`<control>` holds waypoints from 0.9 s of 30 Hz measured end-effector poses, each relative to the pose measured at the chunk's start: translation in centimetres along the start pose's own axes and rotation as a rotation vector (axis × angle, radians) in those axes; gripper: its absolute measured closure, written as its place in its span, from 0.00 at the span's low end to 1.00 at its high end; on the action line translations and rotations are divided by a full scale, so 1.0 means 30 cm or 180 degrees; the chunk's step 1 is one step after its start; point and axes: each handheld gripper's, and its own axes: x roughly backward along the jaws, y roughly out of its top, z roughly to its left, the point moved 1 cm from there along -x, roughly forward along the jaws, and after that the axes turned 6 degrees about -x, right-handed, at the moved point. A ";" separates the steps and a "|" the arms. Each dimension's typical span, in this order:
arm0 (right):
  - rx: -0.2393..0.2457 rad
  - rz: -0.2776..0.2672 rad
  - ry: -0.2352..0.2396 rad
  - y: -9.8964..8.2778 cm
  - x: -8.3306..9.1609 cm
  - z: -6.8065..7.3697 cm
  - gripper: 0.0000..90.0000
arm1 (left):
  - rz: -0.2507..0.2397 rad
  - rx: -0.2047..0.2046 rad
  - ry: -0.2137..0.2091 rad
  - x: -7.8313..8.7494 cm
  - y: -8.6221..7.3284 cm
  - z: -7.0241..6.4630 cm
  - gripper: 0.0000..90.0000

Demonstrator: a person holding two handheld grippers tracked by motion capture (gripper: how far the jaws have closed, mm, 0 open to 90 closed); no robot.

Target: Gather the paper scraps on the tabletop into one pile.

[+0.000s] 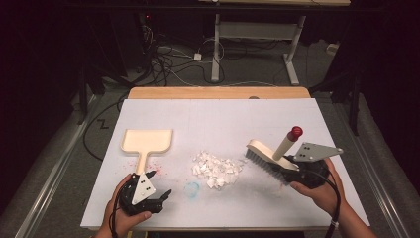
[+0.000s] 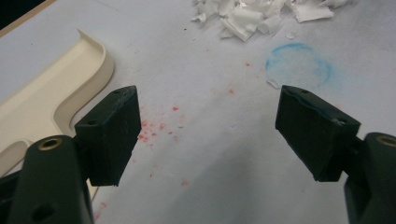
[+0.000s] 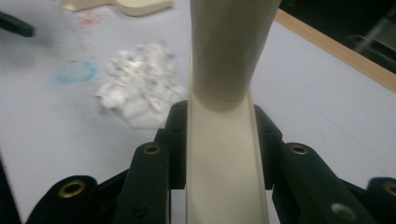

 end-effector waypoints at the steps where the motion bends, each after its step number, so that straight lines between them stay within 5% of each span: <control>1: -0.0058 0.0008 -0.0105 -0.012 0.012 -0.009 0.75 | 0.0005 -0.0005 -0.0005 -0.001 0.001 0.000 0.24; 5: -0.0118 0.0169 -0.0263 -0.061 0.059 -0.039 0.75 | 0.0020 -0.0029 -0.0027 -0.006 0.004 -0.004 0.24; 17: -0.0228 0.0645 0.0038 -0.240 0.258 -0.039 0.75 | 0.0016 -0.0042 -0.0058 -0.010 0.011 -0.010 0.24; 22: -0.0171 0.0845 0.0249 -0.269 0.203 -0.006 0.75 | 0.0027 -0.0080 -0.0083 -0.018 0.022 -0.018 0.24; 27: -0.0099 0.0784 0.0262 -0.236 0.116 0.003 0.75 | 0.0044 -0.0099 -0.0114 -0.026 0.024 -0.019 0.24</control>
